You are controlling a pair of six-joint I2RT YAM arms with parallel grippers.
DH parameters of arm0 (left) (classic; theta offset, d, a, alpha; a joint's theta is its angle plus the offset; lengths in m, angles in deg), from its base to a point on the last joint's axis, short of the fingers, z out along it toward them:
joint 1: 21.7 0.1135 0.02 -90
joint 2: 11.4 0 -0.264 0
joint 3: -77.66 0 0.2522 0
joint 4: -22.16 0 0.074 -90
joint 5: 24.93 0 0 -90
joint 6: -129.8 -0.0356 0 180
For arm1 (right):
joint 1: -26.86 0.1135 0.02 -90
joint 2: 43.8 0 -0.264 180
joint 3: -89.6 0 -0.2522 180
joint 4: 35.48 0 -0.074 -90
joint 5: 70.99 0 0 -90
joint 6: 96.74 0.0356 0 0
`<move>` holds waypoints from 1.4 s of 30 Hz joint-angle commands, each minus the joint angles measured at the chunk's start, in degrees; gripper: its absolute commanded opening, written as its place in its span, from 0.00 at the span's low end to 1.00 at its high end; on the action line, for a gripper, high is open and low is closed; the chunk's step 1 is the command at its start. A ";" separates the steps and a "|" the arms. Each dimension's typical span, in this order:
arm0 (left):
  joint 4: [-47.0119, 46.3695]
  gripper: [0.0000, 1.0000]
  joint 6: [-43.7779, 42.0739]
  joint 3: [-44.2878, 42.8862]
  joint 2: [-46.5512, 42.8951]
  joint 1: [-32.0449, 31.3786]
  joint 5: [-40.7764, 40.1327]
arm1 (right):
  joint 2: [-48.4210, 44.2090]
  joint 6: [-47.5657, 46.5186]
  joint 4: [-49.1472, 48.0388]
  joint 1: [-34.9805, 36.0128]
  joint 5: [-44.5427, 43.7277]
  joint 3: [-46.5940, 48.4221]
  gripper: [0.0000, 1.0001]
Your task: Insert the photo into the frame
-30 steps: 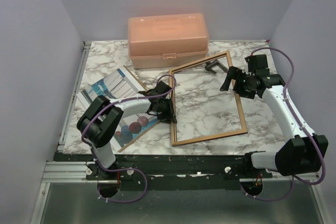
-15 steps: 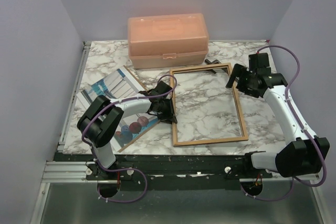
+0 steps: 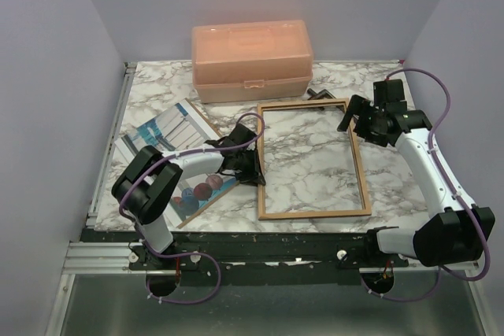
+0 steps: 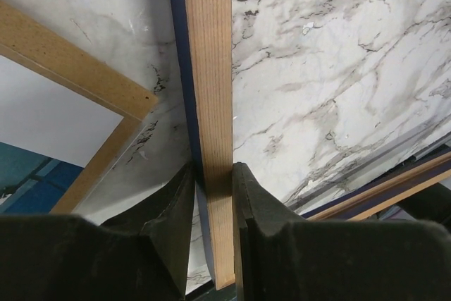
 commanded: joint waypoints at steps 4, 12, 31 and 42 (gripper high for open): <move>3.10 0.00 -5.18 7.35 -0.36 -0.56 -3.48 | -0.20 1.16 -1.77 -0.18 4.14 -0.68 1.00; 4.63 0.00 -5.41 7.57 -1.97 -2.33 -2.22 | -0.09 1.14 -2.27 -0.17 5.58 -1.36 1.00; 18.79 0.00 -3.38 3.27 -5.62 -2.39 -9.54 | -0.23 0.95 -3.06 -0.18 7.02 -2.48 1.00; 13.89 0.00 2.58 1.07 -3.26 -1.31 -8.60 | -0.24 0.94 -2.97 -0.18 8.12 -2.07 1.00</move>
